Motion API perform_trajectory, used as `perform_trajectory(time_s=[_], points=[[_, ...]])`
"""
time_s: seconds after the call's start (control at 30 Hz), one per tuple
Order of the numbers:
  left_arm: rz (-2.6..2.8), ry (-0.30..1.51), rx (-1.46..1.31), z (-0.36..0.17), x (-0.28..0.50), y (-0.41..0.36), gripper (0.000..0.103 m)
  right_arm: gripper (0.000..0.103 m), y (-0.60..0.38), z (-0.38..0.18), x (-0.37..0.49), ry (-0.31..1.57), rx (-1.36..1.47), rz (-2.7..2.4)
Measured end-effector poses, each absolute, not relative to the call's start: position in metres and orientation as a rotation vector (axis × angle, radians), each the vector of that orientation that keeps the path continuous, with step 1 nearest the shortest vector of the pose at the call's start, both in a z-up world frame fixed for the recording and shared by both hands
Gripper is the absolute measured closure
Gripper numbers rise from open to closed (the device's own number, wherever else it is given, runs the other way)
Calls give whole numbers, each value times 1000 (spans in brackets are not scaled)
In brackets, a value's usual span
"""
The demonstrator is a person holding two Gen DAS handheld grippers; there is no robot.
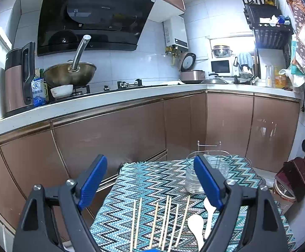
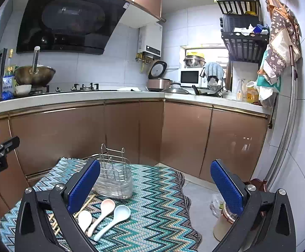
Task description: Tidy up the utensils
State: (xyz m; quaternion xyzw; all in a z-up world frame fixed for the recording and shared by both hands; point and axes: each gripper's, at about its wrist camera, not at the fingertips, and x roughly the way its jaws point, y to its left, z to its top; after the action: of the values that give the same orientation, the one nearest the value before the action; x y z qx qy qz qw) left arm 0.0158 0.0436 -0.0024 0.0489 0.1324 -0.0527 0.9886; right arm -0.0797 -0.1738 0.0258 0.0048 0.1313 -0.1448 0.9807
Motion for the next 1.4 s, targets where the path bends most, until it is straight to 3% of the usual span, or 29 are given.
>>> perform_trajectory(time_s=[0.37, 0.77, 0.87, 1.03, 1.1, 1.3, 1.37, 1.4], points=[[-89, 342, 119, -13, 43, 70, 19, 0, -166, 11, -47, 355, 39, -215], [-125, 582, 80, -62, 108, 85, 19, 2, -176, -63, 22, 607, 155, 18], [-151, 658, 59, -80, 128, 89, 19, 17, -189, -93, 42, 684, 234, 64], [-199, 751, 41, -103, 154, 87, 20, 57, -211, -146, 76, 833, 329, 135], [-218, 789, 23, -110, 163, 86, 20, 66, -218, -166, 89, 889, 360, 166], [-264, 926, -35, -133, 200, 88, 22, 69, -222, -196, 111, 967, 384, 195], [-283, 973, -51, -142, 211, 87, 29, 70, -225, -200, 116, 975, 393, 203], [-301, 1002, -56, -147, 216, 85, 37, 71, -226, -203, 118, 978, 399, 210]])
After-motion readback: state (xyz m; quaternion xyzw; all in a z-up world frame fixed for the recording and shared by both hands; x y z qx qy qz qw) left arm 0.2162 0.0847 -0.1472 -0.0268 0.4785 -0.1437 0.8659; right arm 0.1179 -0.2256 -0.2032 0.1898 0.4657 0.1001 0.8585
